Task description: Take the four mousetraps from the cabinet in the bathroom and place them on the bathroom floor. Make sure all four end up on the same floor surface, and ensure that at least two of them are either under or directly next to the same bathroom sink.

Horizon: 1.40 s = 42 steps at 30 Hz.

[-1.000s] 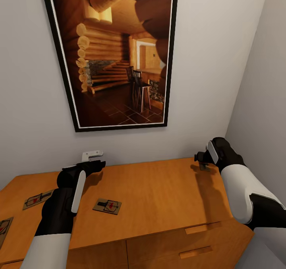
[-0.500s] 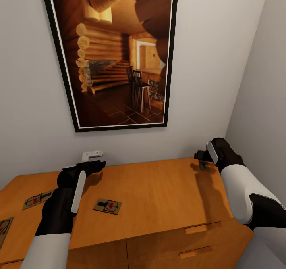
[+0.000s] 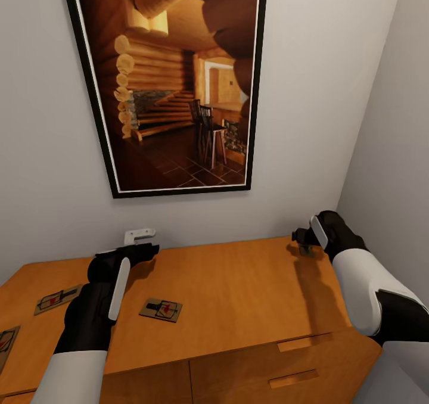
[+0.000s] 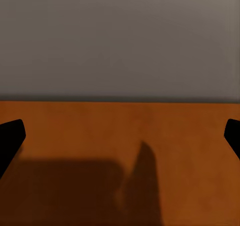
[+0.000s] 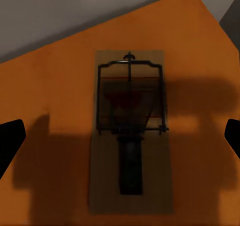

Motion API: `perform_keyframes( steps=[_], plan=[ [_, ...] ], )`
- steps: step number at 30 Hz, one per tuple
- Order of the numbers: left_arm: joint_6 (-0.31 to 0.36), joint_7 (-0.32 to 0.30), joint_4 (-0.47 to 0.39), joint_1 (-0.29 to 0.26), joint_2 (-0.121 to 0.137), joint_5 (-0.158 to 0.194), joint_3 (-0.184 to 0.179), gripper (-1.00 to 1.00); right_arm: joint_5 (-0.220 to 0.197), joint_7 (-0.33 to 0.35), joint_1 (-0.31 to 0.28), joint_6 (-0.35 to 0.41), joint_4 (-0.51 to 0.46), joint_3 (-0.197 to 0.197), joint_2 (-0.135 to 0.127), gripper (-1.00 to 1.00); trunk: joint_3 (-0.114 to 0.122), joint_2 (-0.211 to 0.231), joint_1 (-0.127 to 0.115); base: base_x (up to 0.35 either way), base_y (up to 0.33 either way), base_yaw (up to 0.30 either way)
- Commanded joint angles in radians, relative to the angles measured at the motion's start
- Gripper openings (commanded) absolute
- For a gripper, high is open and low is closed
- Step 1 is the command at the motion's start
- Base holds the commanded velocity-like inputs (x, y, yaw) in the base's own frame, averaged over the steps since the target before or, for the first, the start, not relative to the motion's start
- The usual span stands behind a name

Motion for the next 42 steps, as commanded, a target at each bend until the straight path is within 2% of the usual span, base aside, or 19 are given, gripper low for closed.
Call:
perform_keyframes(
  steps=[1,10,42],
  plan=[
    [0.004,0.003,0.0,-0.001,-0.001,0.001,0.001,1.0,0.01,0.004,-0.001,0.0,0.008,-0.005,0.001,1.0,-0.001,-0.001,0.0,0.0,0.0,0.0],
    [0.004,0.003,0.002,-0.001,0.0,0.001,0.001,1.0,0.011,0.003,-0.001,-0.015,0.043,-0.005,-0.001,1.0,-0.001,-0.001,0.0,0.0,0.0,0.0],
    [0.005,0.004,0.003,-0.001,-0.001,0.001,0.001,1.0,0.017,0.001,-0.001,-0.002,0.046,-0.004,-0.001,1.0,-0.001,-0.001,0.0,0.0,0.0,0.0]
  ],
)
